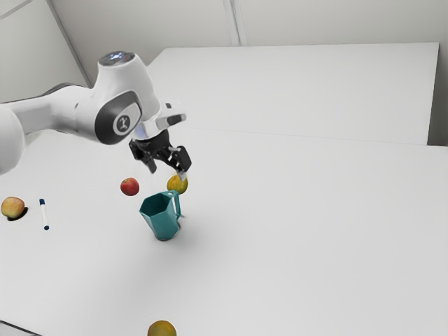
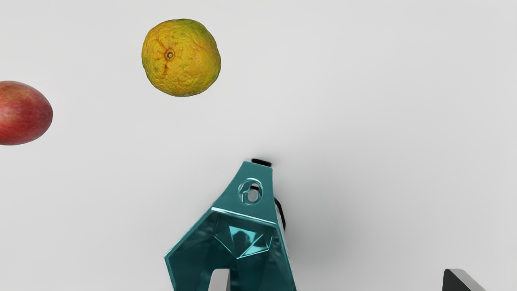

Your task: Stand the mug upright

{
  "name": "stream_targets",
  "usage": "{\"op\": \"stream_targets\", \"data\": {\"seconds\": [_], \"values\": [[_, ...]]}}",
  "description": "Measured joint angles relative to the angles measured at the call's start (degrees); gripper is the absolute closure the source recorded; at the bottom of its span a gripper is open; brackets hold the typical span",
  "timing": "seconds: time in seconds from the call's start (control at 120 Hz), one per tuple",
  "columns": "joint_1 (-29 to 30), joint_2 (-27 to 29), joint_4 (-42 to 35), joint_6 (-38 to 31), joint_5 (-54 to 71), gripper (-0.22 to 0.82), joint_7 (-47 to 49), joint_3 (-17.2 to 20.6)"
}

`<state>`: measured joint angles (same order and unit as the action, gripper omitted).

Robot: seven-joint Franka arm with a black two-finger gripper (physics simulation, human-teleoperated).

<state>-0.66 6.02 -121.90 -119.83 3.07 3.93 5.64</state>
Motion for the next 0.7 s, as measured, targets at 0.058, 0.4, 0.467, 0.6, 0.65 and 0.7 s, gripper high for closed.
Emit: {"op": "stream_targets", "data": {"seconds": [0.058,0.4,0.467,0.6,0.65,0.7], "values": [[0.24,-0.79,2.28,2.46,-0.88,0.03,0.00,0.05],[0.06,-4.75,15.65,14.49,-2.26,0.03,0.04,0.18],[0.10,-5.54,17.77,15.75,-2.27,0.02,0.06,0.22],[0.05,-7.32,21.38,17.29,-2.28,0.02,0.07,0.17],[0.08,-7.82,22.61,17.74,-2.26,0.02,0.07,0.16],[0.14,-8.08,24.01,18.44,-2.24,0.02,0.08,0.16]]}}
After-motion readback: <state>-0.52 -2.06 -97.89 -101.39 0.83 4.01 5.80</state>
